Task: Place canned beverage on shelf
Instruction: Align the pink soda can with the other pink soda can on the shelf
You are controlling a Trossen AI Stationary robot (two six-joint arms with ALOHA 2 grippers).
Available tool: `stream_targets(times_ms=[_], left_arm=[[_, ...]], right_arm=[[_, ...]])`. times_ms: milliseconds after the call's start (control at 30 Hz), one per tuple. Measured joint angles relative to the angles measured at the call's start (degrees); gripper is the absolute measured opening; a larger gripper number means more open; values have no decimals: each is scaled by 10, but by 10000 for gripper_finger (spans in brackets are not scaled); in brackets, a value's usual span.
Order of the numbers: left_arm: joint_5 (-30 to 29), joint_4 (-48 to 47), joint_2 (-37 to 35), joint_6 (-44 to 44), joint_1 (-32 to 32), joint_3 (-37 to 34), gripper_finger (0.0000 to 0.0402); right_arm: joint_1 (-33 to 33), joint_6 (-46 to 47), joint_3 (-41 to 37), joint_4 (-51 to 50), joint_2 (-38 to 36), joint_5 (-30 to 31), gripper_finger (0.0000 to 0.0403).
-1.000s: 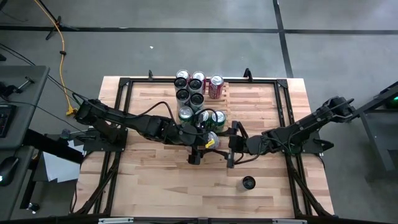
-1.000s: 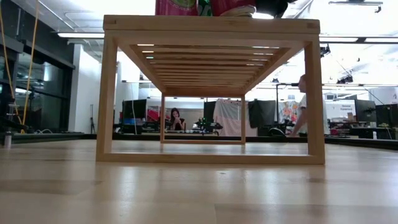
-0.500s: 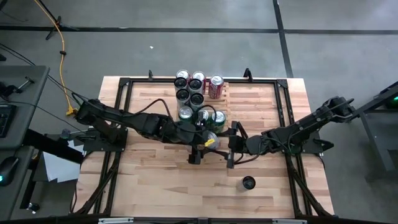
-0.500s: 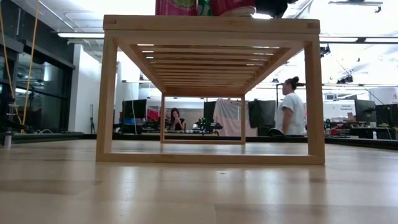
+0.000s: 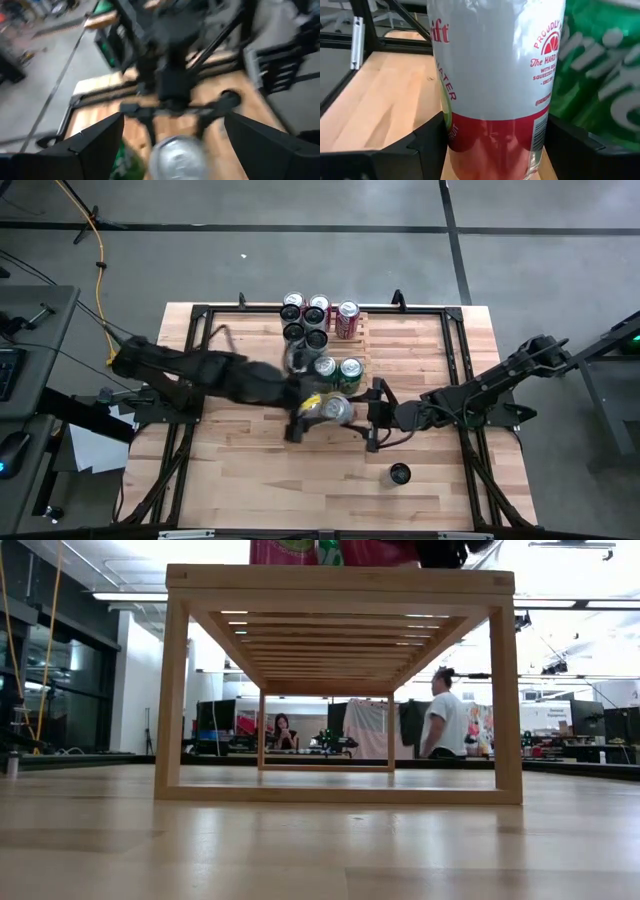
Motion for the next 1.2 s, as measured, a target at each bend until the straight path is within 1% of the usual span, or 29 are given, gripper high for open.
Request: stream_targets(times_ms=[133, 200, 367, 467, 600, 700, 800, 900, 1067, 1200], left_arm=[[2, 5, -39, 3, -39, -14, 335], [1, 36, -63, 15, -60, -38, 335], [-50, 130, -130, 61, -118, -144, 335], [-89, 217, -176, 94, -147, -227, 335], [-134, 374, -236, 143, -175, -341, 335], [-152, 487, -273, 177, -188, -420, 335], [-163, 587, -302, 200, -198, -486, 335], [-177, 656, -324, 207, -207, -534, 335], [-196, 680, -350, 199, -229, -577, 335], [-220, 684, -351, 191, -245, -591, 335]], right_arm=[[0, 8, -16, 20, 0, 6, 263], [0, 7, -25, 50, 0, 7, 263], [-1, -10, -72, 174, 0, 7, 263], [-3, -7, -101, 229, -1, 8, 263], [-3, 3, -117, 279, -1, 9, 263], [-3, 3, -116, 291, 10, 11, 263], [-4, 3, -108, 313, 39, 11, 263], [-11, 4, -98, 319, 67, 8, 263], [-21, 6, -91, 331, 86, 12, 263], [-24, 18, -91, 326, 87, 12, 263]])
